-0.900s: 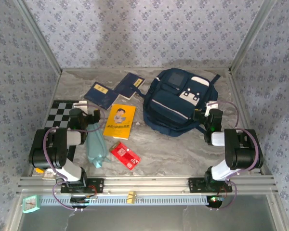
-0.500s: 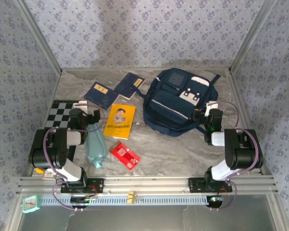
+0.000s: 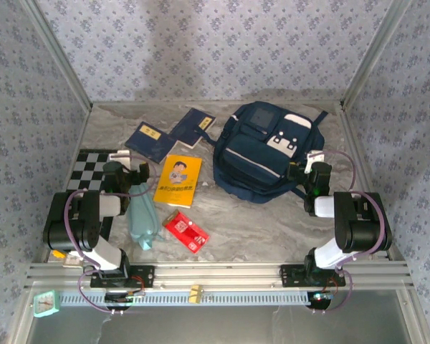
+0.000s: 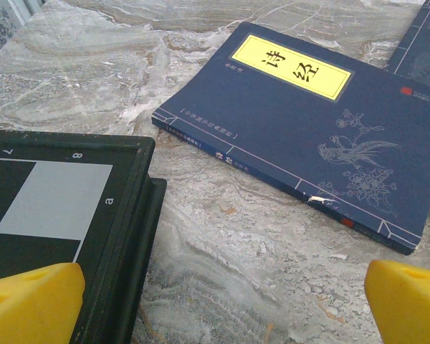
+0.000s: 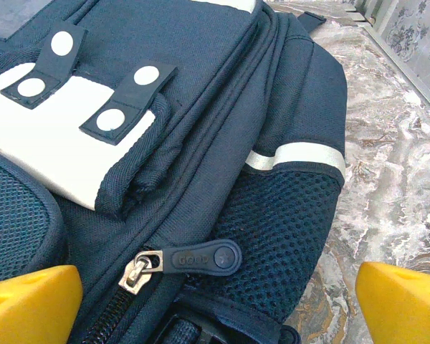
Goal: Pack books, pencil case, and school supplies into a backpack
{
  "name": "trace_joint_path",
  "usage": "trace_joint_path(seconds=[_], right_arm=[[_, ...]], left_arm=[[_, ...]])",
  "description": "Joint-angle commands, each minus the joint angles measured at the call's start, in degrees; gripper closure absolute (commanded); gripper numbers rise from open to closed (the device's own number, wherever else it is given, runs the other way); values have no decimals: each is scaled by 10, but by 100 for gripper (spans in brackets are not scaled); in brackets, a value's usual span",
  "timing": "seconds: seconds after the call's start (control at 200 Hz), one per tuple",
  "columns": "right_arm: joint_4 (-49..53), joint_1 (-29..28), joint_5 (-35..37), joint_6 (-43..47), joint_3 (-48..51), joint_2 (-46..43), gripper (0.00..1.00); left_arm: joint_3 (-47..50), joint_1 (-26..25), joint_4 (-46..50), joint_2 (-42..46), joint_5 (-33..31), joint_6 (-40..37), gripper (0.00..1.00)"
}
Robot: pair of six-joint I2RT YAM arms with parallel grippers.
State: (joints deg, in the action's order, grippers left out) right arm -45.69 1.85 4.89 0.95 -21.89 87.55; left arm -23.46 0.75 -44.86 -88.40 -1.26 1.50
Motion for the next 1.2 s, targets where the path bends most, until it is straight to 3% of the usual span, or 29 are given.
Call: trace_joint_path(seconds=[0.0,0.285,0.4,0.55,0.755,0.825,0.88,0.955,1.064,1.194], right_arm=[[-12,-5,-13,5,-4,-2,0],[-8,-5,-22,8,-6,-4,0],[22,-5,-33,12,-16,-20,0],[71,-4,-20,4,-17,-80,0],[232,3,-16,-33,-58,-208,0],[272,5,-18,-64,-69,-239,0],[333,10,13,-146,-91,-265,0],[407,28,3,-212,-115,-290,0],[469,51,-7,-281,-122,-312,0],[535,84,-78,-315,-141,-304,0]], left_arm=[[-3,3,-15,5,8,-6,0],[-2,3,-17,6,9,-5,0],[-27,2,45,25,29,-15,0],[-56,3,134,72,42,-15,0],[-55,3,199,173,52,4,0],[-54,3,224,216,60,35,0],[-54,3,241,246,65,66,0],[-53,4,257,282,67,116,0],[-78,13,316,308,63,231,0],[-128,15,400,300,98,263,0]])
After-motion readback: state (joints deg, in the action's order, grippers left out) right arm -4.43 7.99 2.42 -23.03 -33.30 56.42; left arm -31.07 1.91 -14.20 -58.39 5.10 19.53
